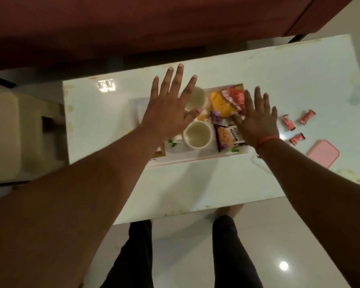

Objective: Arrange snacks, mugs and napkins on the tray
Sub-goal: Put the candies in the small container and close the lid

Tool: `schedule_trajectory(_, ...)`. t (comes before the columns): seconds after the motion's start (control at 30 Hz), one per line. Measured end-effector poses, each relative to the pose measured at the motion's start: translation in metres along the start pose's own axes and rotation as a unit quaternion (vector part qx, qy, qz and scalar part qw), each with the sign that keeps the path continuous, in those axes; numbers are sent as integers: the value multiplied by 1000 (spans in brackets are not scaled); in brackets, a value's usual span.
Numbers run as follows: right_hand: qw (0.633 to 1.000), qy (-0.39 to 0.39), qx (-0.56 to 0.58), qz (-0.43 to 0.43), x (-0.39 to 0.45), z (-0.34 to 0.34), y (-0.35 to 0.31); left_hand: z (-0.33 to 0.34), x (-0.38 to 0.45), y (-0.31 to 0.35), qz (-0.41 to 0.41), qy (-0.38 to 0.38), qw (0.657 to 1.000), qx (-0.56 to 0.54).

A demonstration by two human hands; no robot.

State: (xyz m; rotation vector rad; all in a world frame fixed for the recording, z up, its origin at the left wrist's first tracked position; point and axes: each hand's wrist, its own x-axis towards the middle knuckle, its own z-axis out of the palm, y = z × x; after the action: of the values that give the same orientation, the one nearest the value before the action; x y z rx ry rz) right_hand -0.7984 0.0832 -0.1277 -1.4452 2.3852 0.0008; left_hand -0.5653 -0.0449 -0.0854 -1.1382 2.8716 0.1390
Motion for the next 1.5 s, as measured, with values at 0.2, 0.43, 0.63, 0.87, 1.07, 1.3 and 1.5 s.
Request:
schedule_trajectory(0.2,998,-21,-41,-33,-9,-29,83,-5,60,123,70,19,997,-12)
schedule_trajectory(0.43,997,-55,-46,13,-7,-43,197,20,102,223,137,-61,989,18)
schedule_trajectory(0.63,998,-28,-33,-46,-13,-22,223,51,129,269,169,-139,975,48)
schedule_trajectory(0.87,982,-39,-90,-159,-23,6,227,76,142,293,187,-163,966,66)
schedule_trajectory(1.07,988,-13,-62,-142,-20,17,230,87,148,295,194,-133,967,96)
schedule_trajectory(1.3,991,77,99,-44,-38,8,223,66,136,283,96,-79,991,-38)
schedule_trajectory(1.5,994,12,78,-82,-87,12,204,45,72,283,87,-62,994,-37)
